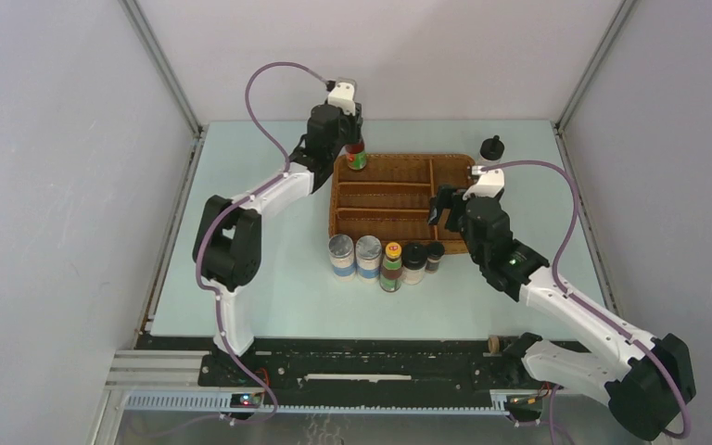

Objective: Organize the condiment bottles
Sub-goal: Place the bottle in the storage box.

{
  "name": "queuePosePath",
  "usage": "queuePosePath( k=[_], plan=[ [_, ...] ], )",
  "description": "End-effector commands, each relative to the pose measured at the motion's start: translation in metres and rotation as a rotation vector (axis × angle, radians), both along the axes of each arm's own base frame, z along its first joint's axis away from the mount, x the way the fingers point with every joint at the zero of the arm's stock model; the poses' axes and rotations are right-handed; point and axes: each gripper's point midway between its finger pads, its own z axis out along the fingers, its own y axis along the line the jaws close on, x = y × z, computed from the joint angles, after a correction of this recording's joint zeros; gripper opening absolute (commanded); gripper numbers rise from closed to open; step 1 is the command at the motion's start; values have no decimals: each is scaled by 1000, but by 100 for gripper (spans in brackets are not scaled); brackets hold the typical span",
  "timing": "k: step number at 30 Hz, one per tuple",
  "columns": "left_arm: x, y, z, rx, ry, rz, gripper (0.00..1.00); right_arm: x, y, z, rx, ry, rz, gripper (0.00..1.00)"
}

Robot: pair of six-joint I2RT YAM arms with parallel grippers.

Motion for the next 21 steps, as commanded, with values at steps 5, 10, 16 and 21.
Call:
queuePosePath(
  k=[5, 10, 16, 21],
  plan=[
    [2, -5, 24, -102, -114, -22, 0, 5, 4, 0, 18, -25, -12, 92],
    [-2, -2, 10, -103, -94, -15, 0, 5, 6, -3, 25, -18, -6, 91],
    [-4, -4, -5, -87, -71, -21, 0, 4, 7, -6, 30, -13, -5, 91],
    [-5, -4, -17, -69, -57, -13, 0, 3, 7, -8, 30, -7, -3, 91]
  ],
)
